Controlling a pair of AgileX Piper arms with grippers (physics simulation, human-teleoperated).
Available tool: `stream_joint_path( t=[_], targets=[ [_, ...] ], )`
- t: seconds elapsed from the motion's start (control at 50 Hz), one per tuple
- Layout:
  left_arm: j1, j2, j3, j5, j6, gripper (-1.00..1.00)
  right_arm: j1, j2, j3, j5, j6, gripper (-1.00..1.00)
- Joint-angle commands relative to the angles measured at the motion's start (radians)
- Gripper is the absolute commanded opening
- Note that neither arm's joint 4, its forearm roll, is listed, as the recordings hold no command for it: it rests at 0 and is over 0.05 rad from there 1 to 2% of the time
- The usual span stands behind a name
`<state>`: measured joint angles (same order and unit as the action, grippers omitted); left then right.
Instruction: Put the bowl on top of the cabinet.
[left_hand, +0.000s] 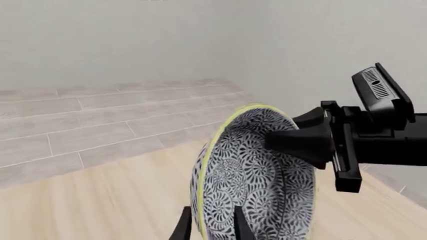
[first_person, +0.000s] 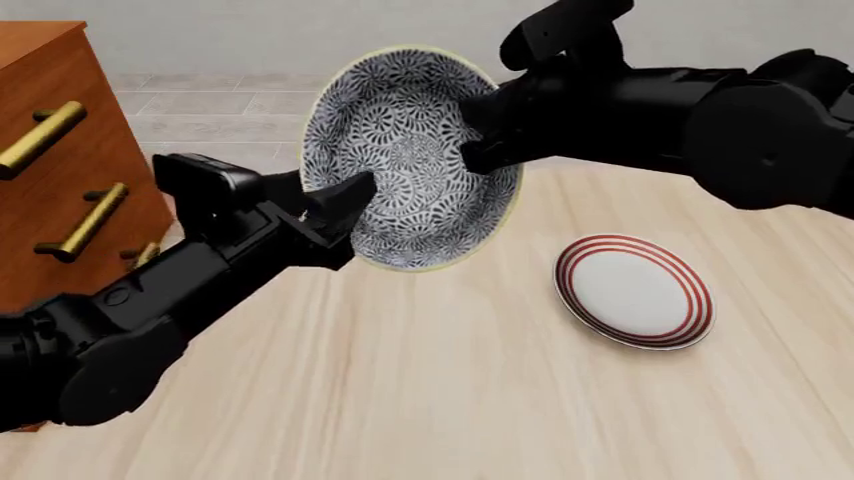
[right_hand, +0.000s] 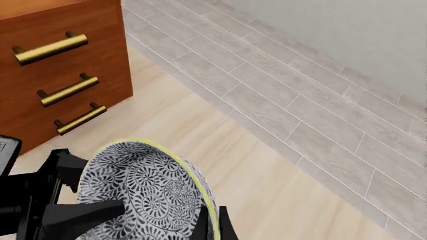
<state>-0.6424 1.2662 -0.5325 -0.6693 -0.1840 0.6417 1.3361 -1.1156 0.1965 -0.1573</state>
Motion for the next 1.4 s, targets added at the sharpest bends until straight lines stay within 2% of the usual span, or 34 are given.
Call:
stream_joint_path(
  t=[0.02, 0.48, 0.5, 0.8, 1.4],
  targets=[
    [-0.002, 0.006, -0.013, 0.008, 0.033, -1.0, 0.002, -0.007, -0.003, -0.006, -0.004, -1.0],
    [0.0, 0.019, -0.022, 0.009, 0.028, -1.0, -0.007, -0.021, 0.005, -0.006, -0.007, -1.0],
    [0.0, 0.019, -0.022, 0.01, 0.028, -1.0, -0.006, -0.021, 0.005, -0.005, -0.006, 1.0],
    [0.006, 0.017, -0.023, 0.007, 0.022, -1.0, -0.008, -0.01, 0.003, 0.014, 0.009, 1.0],
    [0.014, 0.018, -0.032, 0.005, 0.026, -1.0, 0.018, -0.09, 0.029, 0.055, -0.017, 1.0]
  ],
)
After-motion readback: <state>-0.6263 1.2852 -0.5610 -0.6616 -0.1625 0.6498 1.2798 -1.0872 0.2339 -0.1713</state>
